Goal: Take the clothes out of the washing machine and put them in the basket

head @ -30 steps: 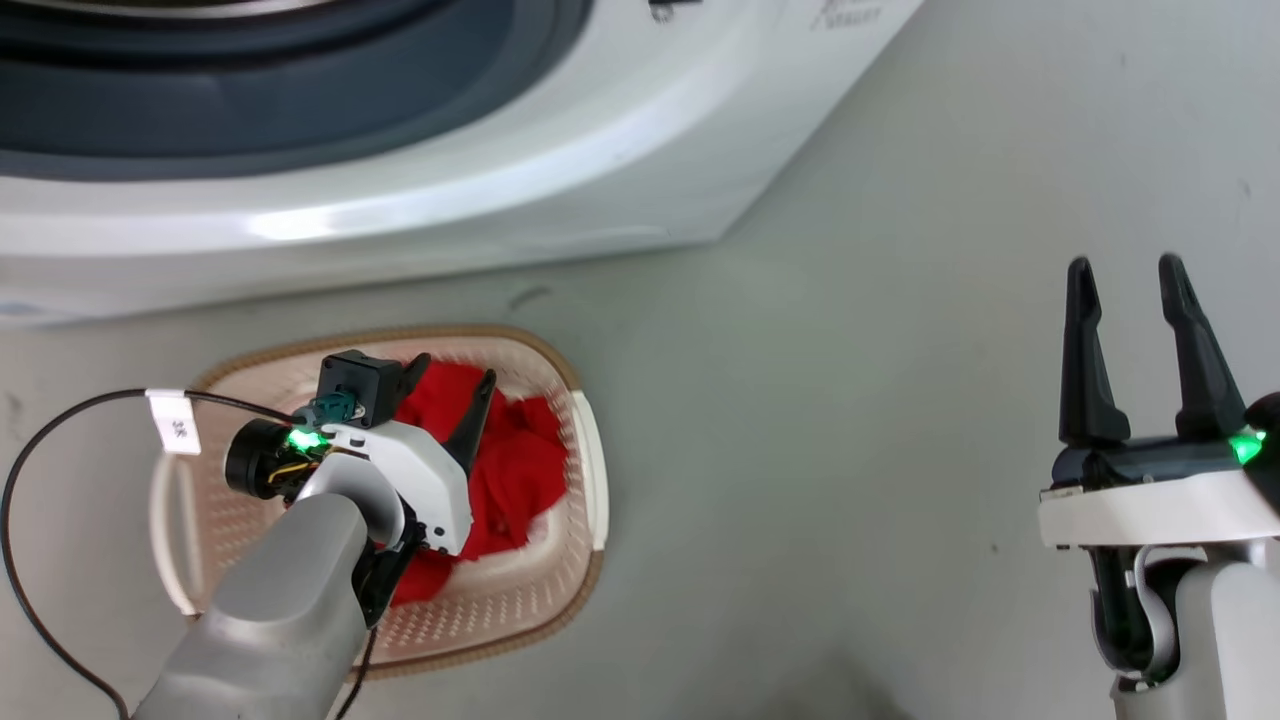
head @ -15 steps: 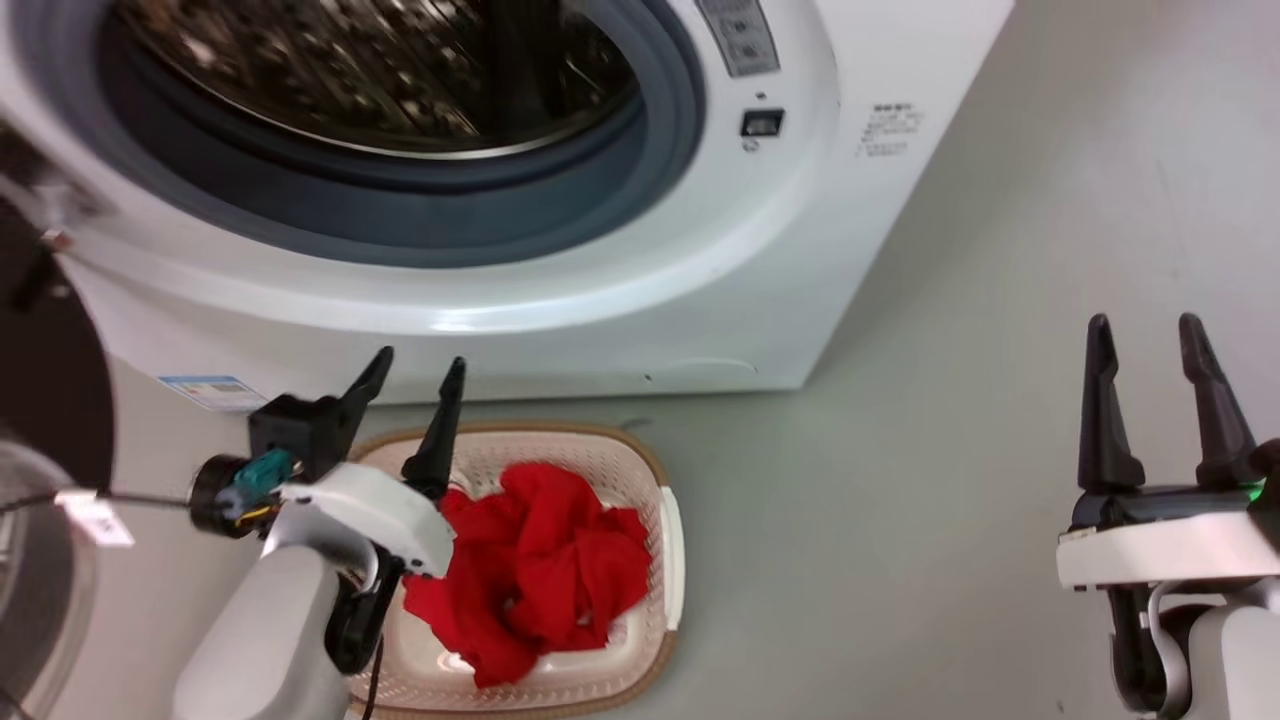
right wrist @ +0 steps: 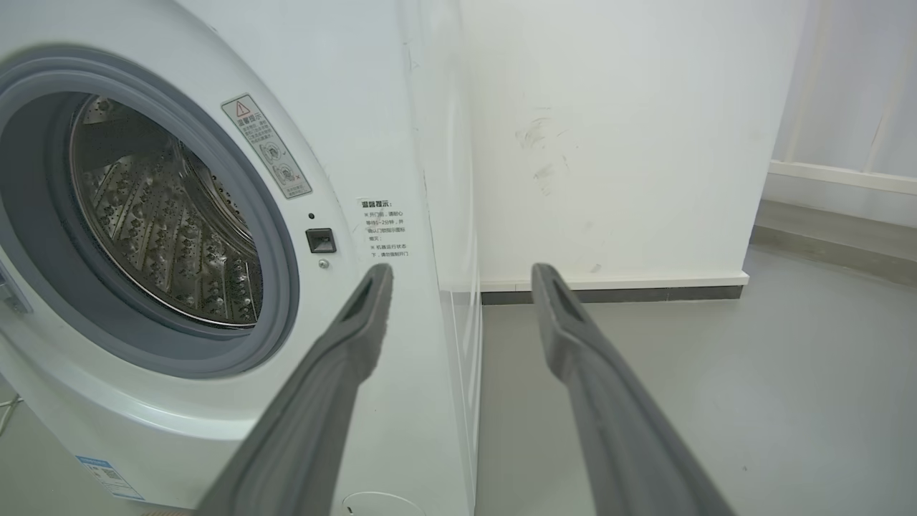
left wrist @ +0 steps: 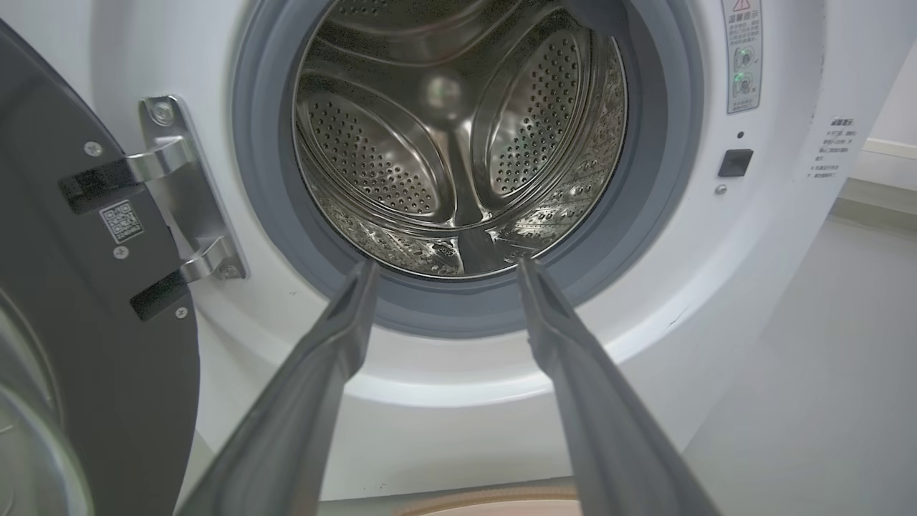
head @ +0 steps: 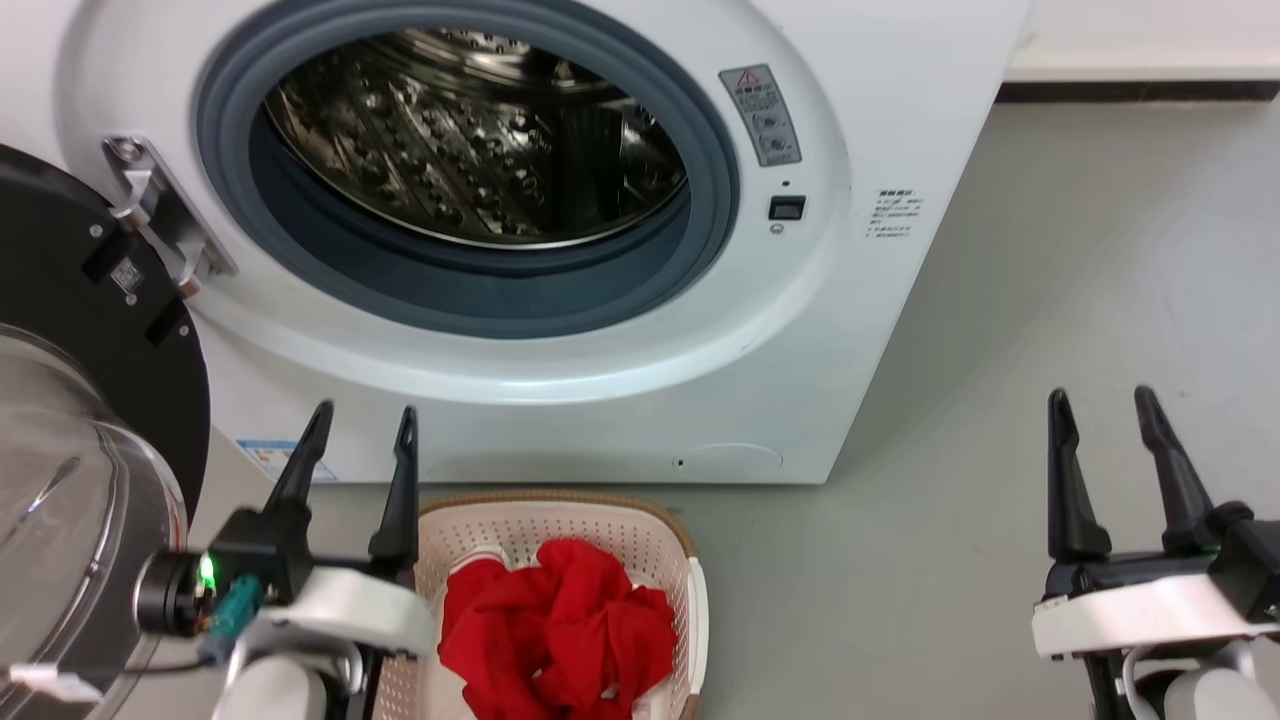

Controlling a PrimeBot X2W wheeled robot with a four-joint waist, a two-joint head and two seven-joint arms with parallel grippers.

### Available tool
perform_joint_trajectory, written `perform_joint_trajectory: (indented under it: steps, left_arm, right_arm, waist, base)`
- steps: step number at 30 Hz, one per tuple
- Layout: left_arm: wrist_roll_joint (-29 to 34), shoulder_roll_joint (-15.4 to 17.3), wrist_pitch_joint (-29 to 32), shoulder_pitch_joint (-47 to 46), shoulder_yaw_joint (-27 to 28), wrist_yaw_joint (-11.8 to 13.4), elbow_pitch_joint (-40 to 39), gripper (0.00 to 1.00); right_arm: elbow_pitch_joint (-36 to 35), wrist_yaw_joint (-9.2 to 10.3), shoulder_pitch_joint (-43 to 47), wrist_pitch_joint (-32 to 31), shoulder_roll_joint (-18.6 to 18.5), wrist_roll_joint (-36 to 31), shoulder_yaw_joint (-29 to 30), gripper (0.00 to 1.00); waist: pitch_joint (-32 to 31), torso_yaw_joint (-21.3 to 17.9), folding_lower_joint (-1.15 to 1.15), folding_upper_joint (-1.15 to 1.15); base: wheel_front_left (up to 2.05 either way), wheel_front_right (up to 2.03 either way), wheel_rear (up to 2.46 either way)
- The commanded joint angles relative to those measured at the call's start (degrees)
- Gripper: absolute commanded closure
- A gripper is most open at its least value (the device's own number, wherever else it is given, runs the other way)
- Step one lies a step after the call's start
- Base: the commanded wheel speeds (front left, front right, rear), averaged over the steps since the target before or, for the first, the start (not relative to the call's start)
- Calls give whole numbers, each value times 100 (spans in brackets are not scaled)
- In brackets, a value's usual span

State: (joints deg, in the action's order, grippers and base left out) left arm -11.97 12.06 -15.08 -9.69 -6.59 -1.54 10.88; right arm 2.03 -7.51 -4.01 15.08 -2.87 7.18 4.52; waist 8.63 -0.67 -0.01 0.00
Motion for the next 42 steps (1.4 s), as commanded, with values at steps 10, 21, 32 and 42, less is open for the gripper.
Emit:
perform_joint_trajectory:
  steps: [10, 21, 32, 42]
  left_arm:
    - [619, -610, -13, 1222, 725, 166, -755, 0]
    - [994, -756, -13, 1564, 638, 177, -845, 0]
    - [1028, -803, -13, 1512, 672, 103, -757, 0]
    - [1010, -823, 9, 1538, 701, 77, -633, 100]
  right_arm:
    - [15, 4, 670, 13, 0, 154, -120, 0]
    - [19, 4, 888, 13, -2, 204, -339, 0]
    - [-3, 4, 776, 13, -2, 146, -174, 0]
    - [85, 0, 874, -6, 5, 150, -200, 100]
  waist:
    - [-620, -131, 1, 0]
    - [-808, -198, 1, 0]
    - [-824, -191, 1, 0]
    - [-837, -196, 1, 0]
  base:
    - [0, 0, 0]
    - [0, 0, 0]
    - [0, 0, 0]
    - [0, 0, 0]
